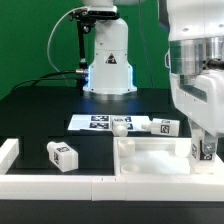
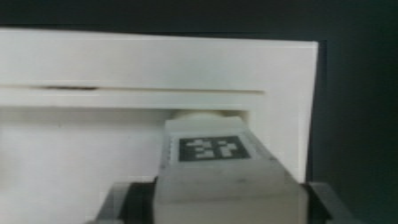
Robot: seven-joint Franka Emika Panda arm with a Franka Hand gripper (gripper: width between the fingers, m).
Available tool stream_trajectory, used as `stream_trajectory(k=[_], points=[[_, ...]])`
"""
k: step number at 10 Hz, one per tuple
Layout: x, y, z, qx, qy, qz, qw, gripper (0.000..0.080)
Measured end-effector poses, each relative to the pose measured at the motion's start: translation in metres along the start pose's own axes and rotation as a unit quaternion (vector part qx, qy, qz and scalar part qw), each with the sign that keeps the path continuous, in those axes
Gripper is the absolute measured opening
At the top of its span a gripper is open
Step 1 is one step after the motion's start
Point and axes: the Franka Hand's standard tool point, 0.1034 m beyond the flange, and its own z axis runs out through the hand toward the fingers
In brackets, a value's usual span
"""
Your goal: Assemble one leg
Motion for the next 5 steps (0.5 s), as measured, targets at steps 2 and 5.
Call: stream_trajectory(k=[2,5], points=[[-0.0007,0.0012,0.0007,0.001,0.000,0.064,0.998,0.0290],[-0.0003,0.0015,0.0012,0.001,0.001,0.076,0.997,0.0360]])
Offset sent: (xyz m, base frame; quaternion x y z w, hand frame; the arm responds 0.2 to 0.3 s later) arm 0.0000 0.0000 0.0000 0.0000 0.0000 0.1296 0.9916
